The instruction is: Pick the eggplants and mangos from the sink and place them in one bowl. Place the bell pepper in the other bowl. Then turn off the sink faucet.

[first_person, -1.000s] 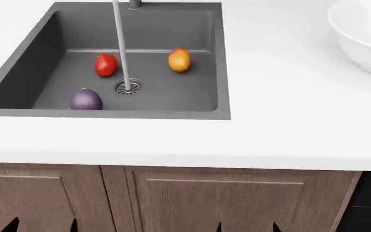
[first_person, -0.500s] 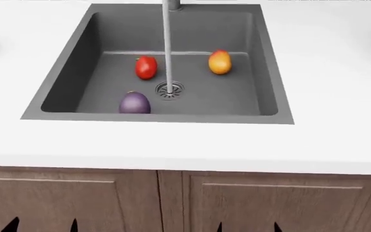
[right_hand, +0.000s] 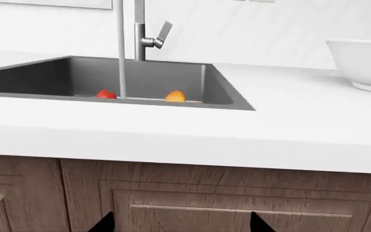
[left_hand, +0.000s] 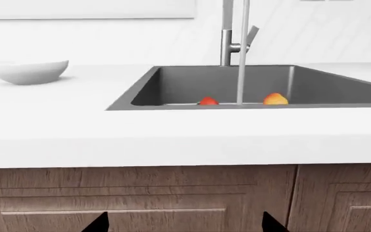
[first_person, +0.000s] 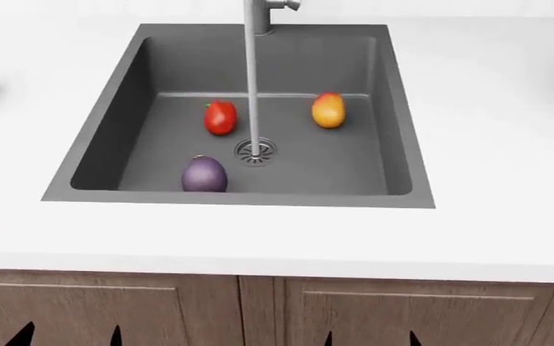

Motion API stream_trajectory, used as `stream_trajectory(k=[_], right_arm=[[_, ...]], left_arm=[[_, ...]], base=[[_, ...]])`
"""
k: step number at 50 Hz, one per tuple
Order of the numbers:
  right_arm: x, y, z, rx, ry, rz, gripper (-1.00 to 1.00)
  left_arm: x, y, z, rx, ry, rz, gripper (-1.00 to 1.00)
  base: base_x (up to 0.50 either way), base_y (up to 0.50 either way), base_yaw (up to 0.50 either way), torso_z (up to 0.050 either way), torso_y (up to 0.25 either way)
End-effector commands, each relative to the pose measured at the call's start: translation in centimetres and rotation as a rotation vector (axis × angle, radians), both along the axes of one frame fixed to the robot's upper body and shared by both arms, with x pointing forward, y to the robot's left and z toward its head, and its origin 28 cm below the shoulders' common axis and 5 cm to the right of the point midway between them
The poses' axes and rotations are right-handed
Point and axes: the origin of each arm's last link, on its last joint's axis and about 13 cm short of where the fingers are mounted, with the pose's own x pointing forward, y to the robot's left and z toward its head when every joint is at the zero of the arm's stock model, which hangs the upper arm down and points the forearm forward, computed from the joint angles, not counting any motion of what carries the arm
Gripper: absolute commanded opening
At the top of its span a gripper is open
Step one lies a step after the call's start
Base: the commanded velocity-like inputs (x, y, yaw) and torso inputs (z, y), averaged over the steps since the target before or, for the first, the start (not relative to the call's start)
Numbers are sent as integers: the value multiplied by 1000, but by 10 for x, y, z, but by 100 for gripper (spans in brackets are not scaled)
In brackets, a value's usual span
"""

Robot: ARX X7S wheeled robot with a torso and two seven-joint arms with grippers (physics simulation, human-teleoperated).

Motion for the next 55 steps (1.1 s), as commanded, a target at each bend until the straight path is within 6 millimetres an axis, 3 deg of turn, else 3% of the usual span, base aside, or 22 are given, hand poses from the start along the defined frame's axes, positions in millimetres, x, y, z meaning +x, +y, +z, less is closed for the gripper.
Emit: stream_trajectory(k=[1, 17, 26, 34, 38, 43, 48, 55], right_arm=[[0, 0, 0, -2, 3, 1, 100], [0, 0, 0, -3, 6, 0, 100], [4, -5, -6, 13, 61, 16, 100], [-2, 0, 2, 26, 2, -17, 100], [7, -4, 42, -22, -47, -29, 100], [39, -22, 118, -18, -86, -21, 100], [56, -45, 193, -59, -140, -9, 100], [76, -70, 254, -8, -132, 24, 100]], left_arm=[[0, -2, 0, -2, 3, -4, 100], [-1, 0, 0, -10, 1, -4, 100], [2, -2, -2, 48, 3, -5, 100], [-1, 1, 5, -10, -17, -1, 100], [2, 1, 34, -24, -29, 8, 100], [35, 5, 100, -25, -81, -3, 100], [66, 7, 165, -79, -61, -60, 100], [109, 10, 226, -51, -44, -108, 100]], base=[[0, 0, 0, 50, 0], [0, 0, 0, 50, 0], [0, 0, 0, 1, 0], [0, 0, 0, 0, 0], [0, 0, 0, 0, 0], [0, 0, 0, 0, 0], [0, 0, 0, 0, 0], [0, 0, 0, 0, 0]])
